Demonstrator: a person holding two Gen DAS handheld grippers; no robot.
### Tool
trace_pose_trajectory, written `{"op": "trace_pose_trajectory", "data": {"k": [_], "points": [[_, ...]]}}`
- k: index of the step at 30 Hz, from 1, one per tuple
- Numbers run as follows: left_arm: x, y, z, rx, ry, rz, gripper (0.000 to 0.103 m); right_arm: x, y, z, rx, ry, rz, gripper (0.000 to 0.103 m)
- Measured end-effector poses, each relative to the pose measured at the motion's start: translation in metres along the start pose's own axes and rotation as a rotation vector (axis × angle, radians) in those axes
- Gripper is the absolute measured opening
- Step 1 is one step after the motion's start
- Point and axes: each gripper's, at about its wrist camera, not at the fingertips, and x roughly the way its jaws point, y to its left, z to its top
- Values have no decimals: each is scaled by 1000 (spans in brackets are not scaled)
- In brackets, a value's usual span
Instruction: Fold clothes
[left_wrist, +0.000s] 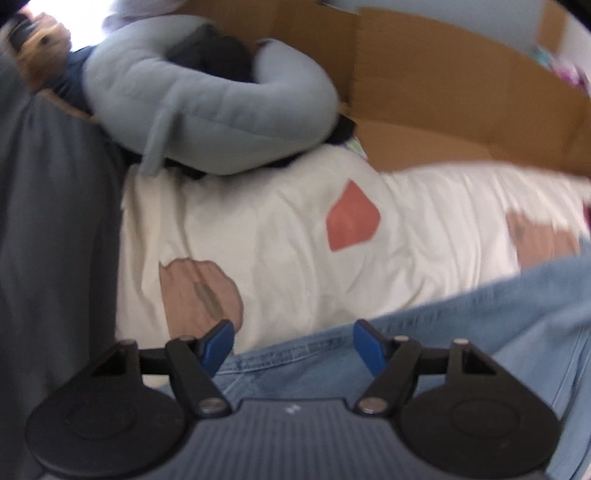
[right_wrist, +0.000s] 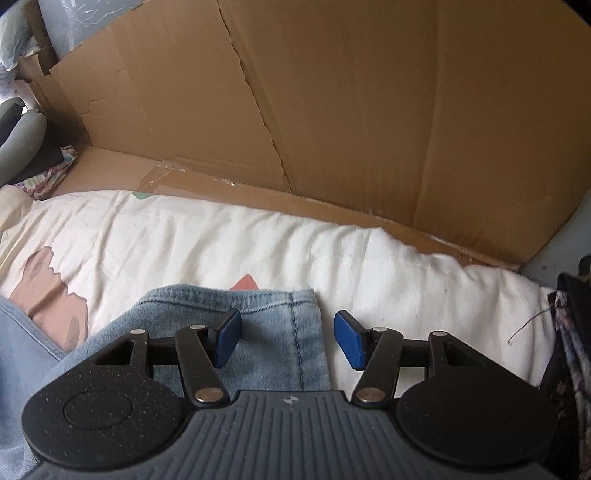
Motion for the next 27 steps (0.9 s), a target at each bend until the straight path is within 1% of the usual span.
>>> {"op": "trace_pose_trajectory", "data": {"k": [2,5,8,12,15,17,20,23,24,25,26,27], "points": [[10,-8,-2,92,33,29,73,0,0,4,-4,-1,-2,62],[23,-22,-2,183,61,8,71,6,0,10,-4,21,1,62],[33,-34,1,241,71,-18,70,11,1,16,-3,36,10,62],[47,-52,7,291,124,-16,69,14,5,25,-18,31,17,62],[50,-63,12,320,123,-60,69,17,6,28,-29,52,17,62],[51,-69,14,336,131,-66,69,19,6,26,-42,73,6,62],[56,-76,15,377,147,-85,69,21,3,17,-40,104,14,62],[61,-82,16,412,167,-90,68,23,7,6,-89,117,9,62],[63,-84,16,423,174,-88,68,23,10,5,-103,117,7,56],[65,-86,15,436,181,-88,68,23,13,3,-118,117,4,52],[67,-87,15,449,188,-89,68,23,15,3,-129,117,0,43],[69,-89,14,457,193,-92,68,21,17,3,-139,114,-10,31]]}}
